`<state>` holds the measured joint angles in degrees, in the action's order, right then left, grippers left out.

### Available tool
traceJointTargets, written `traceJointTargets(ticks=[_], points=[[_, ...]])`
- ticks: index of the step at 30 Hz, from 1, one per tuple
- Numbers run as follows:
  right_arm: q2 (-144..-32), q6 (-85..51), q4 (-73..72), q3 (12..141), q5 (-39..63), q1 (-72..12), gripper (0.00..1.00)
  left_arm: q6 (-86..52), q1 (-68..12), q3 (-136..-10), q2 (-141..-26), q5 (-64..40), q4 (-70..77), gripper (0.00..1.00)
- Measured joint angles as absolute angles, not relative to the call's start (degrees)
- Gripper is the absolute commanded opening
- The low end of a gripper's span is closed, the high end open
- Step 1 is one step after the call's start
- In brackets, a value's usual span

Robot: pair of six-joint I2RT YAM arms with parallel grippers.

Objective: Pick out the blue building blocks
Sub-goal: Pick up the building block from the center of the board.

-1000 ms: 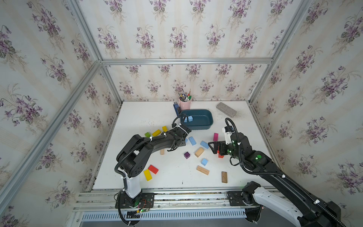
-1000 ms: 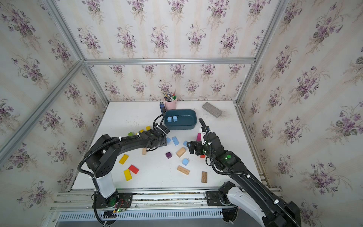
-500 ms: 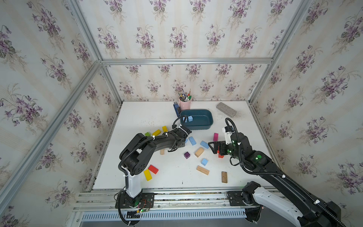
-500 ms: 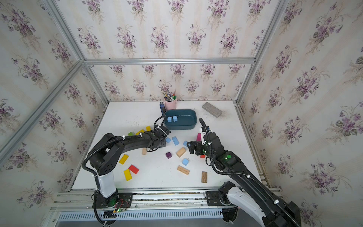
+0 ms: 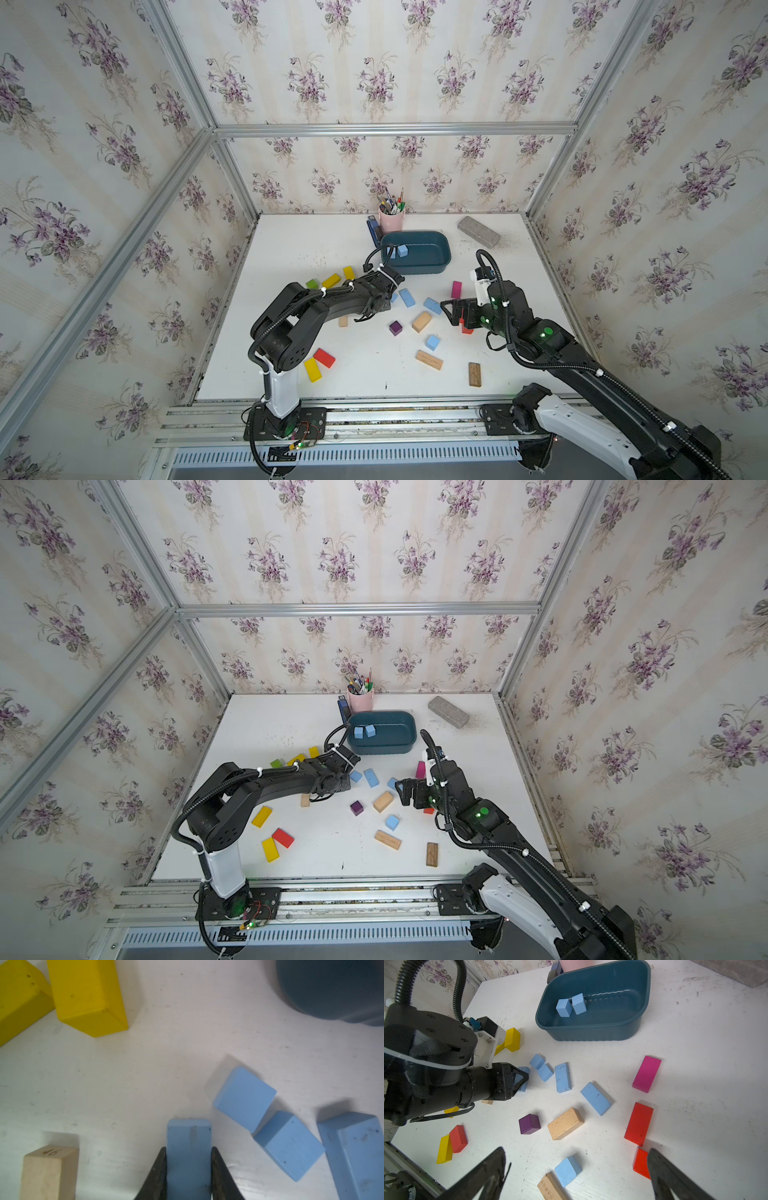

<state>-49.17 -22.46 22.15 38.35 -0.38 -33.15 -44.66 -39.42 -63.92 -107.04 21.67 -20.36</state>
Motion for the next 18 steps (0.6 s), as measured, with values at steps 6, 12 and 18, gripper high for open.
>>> traceJointTargets(ticks=[6,12,18], points=[[-49.8,-22.5,22.1,38.3,-0.4,-33.1,1.0,-44.6,-39.4,-63.4,-101.2,21.7,-20.4,0.14],[-51.3,-22.4,21.6,38.3,-0.4,-33.1,1.0,-43.5,-39.4,-65.1,-95.5,21.7,-20.8,0.14],[-51.8,-22.5,21.5,38.8,-0.4,-33.1,1.0,-40.8,-39.4,-73.3,-95.6,20.8,-21.1,0.15]])
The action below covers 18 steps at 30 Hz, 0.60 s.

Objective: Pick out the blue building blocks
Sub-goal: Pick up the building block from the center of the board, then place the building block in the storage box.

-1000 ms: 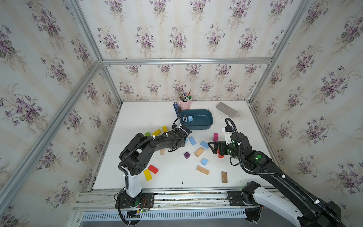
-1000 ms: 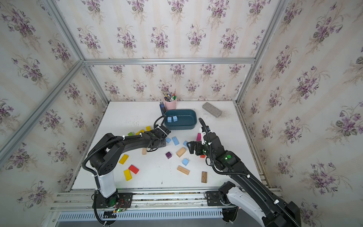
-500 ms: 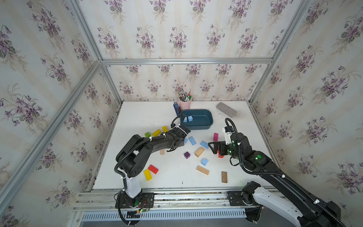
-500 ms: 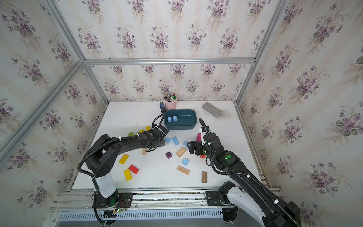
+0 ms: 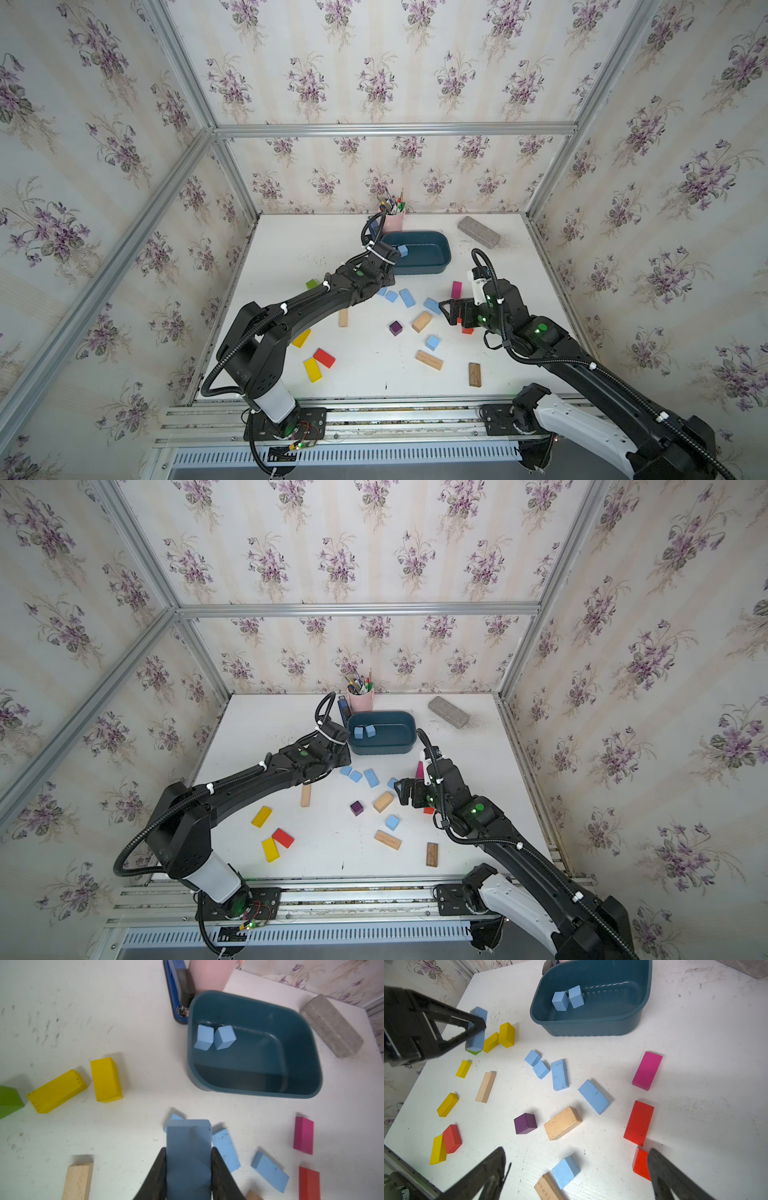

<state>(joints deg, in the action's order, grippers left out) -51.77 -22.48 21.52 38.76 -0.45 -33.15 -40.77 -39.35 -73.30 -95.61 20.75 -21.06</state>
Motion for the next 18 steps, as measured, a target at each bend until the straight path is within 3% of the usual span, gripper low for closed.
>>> traceJointTargets(ticks=[18], points=[[-47.1,-23.8,24.9,39.6,-5.0,-33.1,1.0,-40.3,-39.8,-114.9,-127.4,9.0,-22.9,0.14]])
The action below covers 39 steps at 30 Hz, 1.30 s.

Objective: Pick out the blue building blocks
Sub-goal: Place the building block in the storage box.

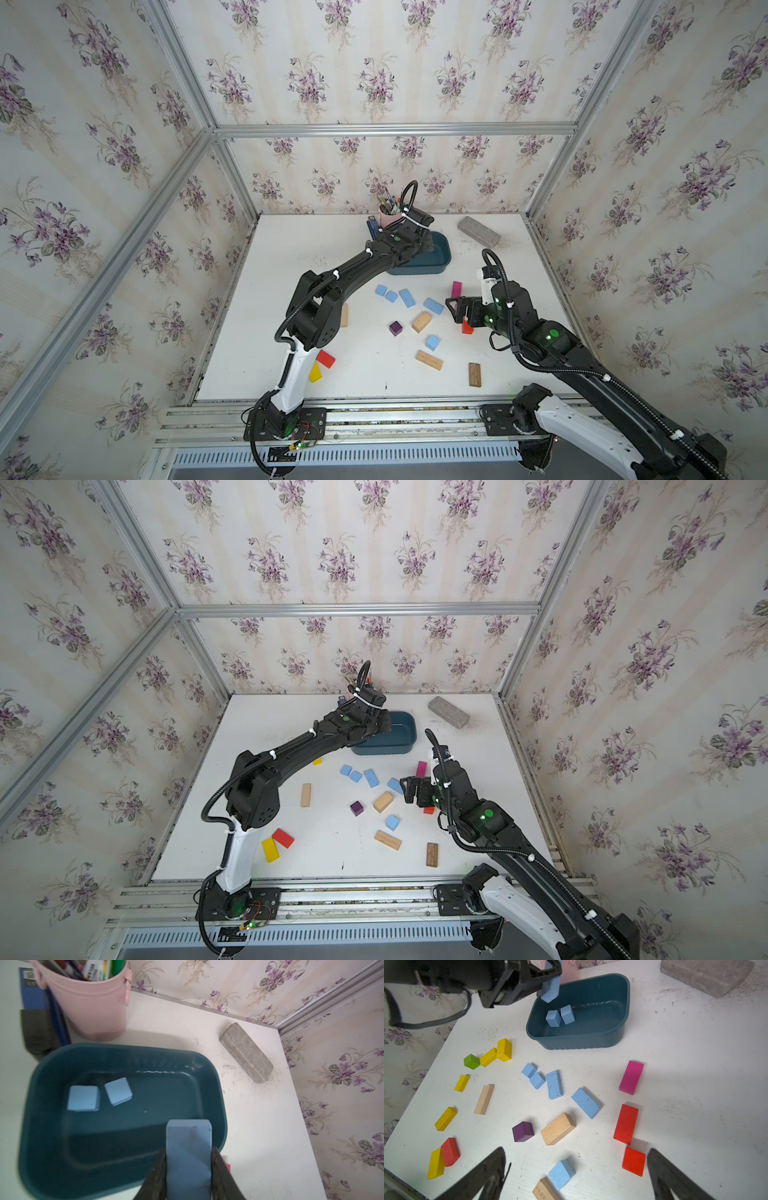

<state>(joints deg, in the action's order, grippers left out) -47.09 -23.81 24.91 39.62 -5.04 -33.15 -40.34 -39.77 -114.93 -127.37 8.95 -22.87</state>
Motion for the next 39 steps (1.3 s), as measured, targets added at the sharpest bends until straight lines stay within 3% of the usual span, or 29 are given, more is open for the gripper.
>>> traceJointTargets(ticks=[17,29,39], points=[[-45.4,-24.0,27.4,39.3,-8.6,-33.1,1.0,-48.1,-39.4,-140.9,-151.6,3.6,-26.3,0.21],[-46.5,-23.3,27.7,39.3,-9.8,-33.1,1.0,-50.5,-39.0,-144.5,-155.9,2.8,-25.1,0.36],[-46.6,-22.7,27.7,39.6,-9.9,-33.1,1.0,-51.1,-38.8,-144.9,-157.3,0.2,-22.1,0.6]])
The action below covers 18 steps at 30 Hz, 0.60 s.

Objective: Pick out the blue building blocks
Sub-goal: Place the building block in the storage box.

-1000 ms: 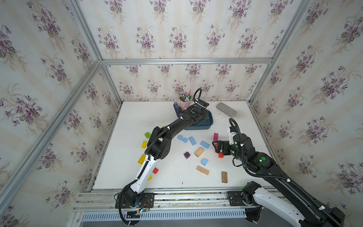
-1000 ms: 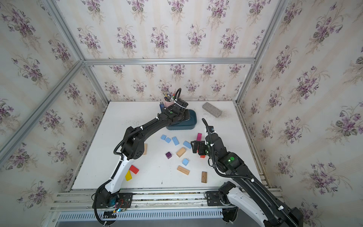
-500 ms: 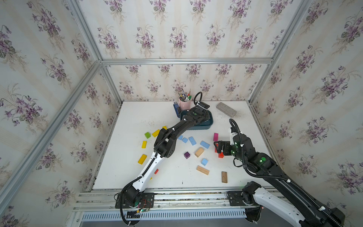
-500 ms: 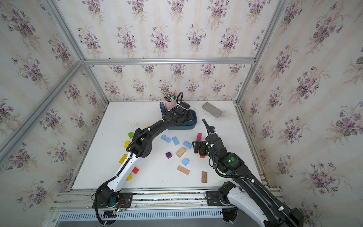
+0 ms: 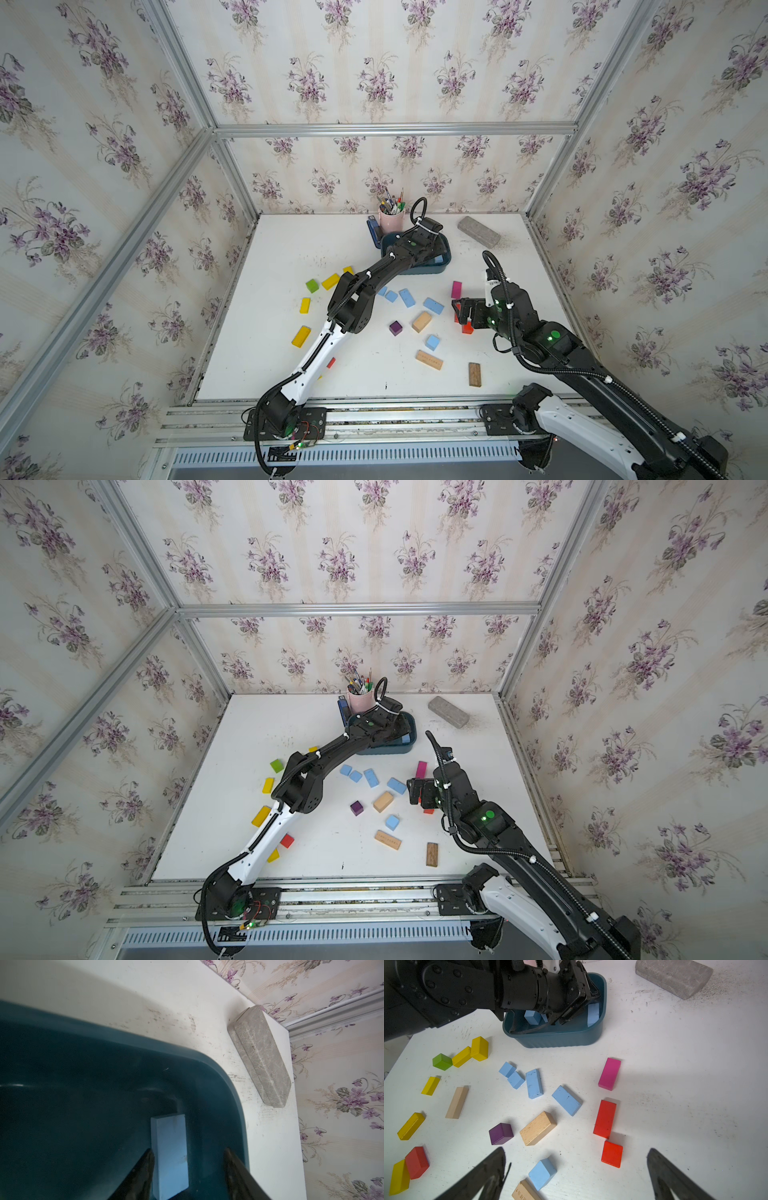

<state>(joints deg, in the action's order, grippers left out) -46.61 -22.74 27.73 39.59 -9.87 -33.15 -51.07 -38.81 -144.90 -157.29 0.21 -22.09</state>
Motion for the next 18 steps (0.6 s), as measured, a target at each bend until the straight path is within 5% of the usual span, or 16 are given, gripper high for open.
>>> traceJointTargets(ticks=[8,18], points=[[-46.5,-22.8,27.8,40.1,-10.0,-33.1,1.0,-49.5,-38.5,-143.9,-152.6,-1.6,-22.0,0.71],[-47.0,-22.7,27.9,40.2,-10.0,-33.1,1.0,-39.2,-38.6,-122.2,-126.5,-3.3,-20.8,0.86]])
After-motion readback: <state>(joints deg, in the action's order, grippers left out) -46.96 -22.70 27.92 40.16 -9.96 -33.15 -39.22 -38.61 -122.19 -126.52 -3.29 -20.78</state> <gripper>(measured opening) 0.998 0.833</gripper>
